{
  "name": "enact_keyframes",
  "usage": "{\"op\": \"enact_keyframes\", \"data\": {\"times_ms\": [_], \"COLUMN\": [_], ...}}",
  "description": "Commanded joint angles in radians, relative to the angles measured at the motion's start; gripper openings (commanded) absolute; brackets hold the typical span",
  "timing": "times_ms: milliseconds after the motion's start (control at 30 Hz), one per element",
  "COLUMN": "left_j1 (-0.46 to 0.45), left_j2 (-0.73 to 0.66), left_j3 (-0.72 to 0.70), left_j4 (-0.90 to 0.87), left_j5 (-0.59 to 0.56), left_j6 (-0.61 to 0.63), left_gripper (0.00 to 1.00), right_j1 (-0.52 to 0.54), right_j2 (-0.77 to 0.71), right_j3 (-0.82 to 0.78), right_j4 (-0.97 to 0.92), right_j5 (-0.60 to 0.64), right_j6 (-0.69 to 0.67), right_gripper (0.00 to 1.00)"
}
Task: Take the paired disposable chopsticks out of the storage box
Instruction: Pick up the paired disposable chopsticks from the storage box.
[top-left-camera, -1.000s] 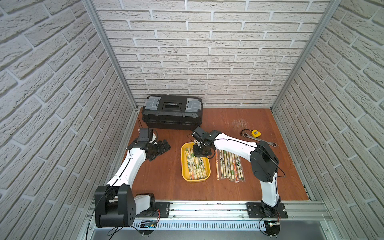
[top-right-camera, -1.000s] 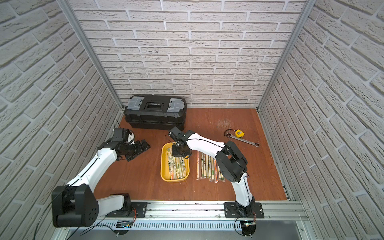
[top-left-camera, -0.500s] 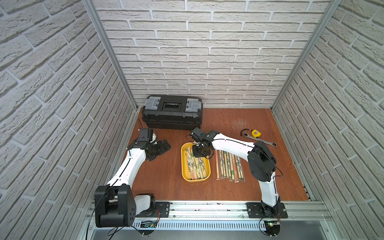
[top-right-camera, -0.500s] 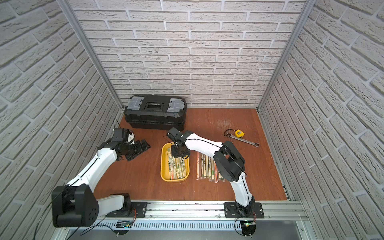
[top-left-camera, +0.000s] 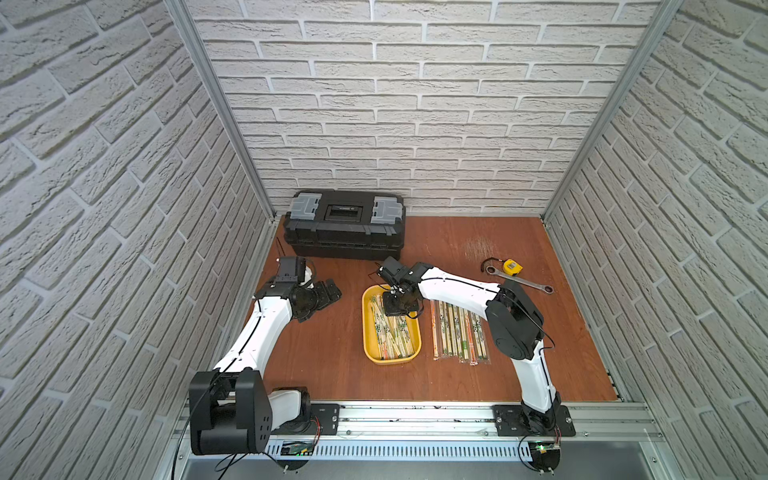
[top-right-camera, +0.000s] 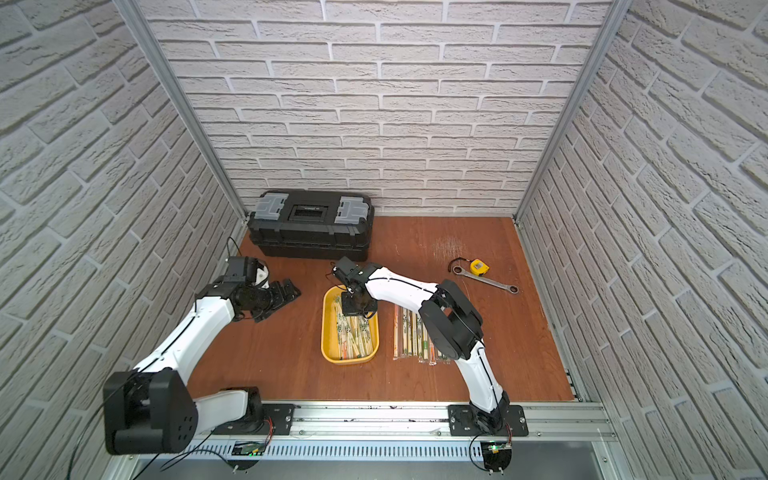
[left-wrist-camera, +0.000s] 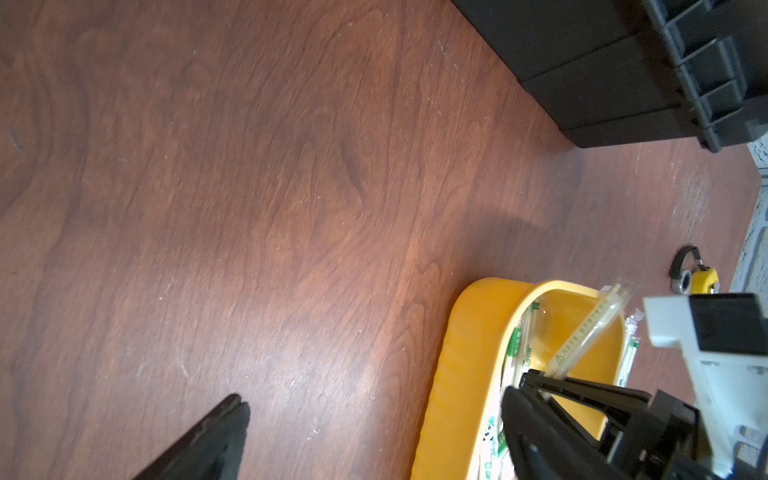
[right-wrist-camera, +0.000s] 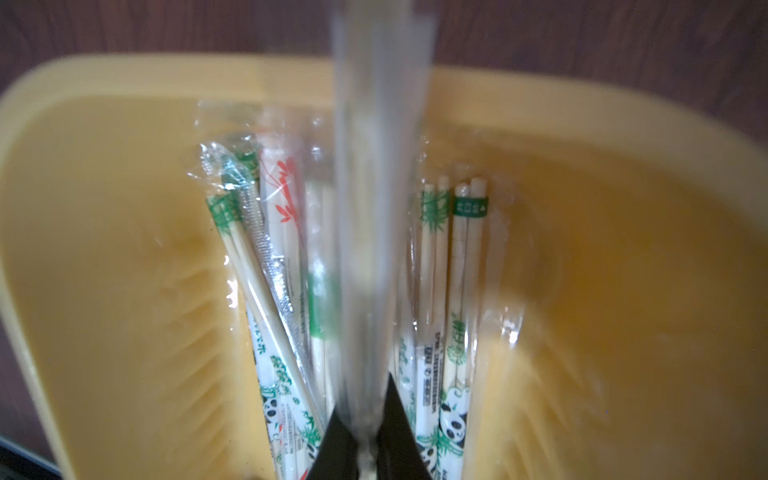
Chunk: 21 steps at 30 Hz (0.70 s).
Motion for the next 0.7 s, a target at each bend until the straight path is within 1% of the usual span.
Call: {"op": "enact_keyframes", "data": {"times_ms": [0, 200, 400, 533, 667], "left_j1": [0.005, 0.004, -0.003, -0.012, -0.021], "left_j2": [-0.012, -0.015, -0.019, -0.013, 0.001], "left_j3": [0.005, 0.013, 0.014, 0.018, 0.034], "left_j4": [0.009, 0.003, 0.001, 0.002, 0.0], "left_j5": [0.001, 0.006, 0.007, 0.008, 0.006], "left_j6": [0.01, 0.009, 0.003, -0.002, -0.004], "left_gripper": [0.98, 0.98, 0.98, 0.98, 0.98], "right_j1": [-0.003, -0.031, -0.096, -0.135, -0.142], "right_j2": [-0.116, -0.236, -0.335, -0.358, -0.325], "right_j3": [0.003, 0.001, -0.048, -0.102, -0.146], "right_j4": [-0.012, -0.043, -0.112, -0.171, -0.189], "right_j5": [0.028, 0.072, 0.132, 0.169, 0.171], "right_j6": [-0.001, -0.001, -0.018, -0.037, -0.047], "right_gripper": [0.07, 0.07, 0.07, 0.08, 0.08]}}
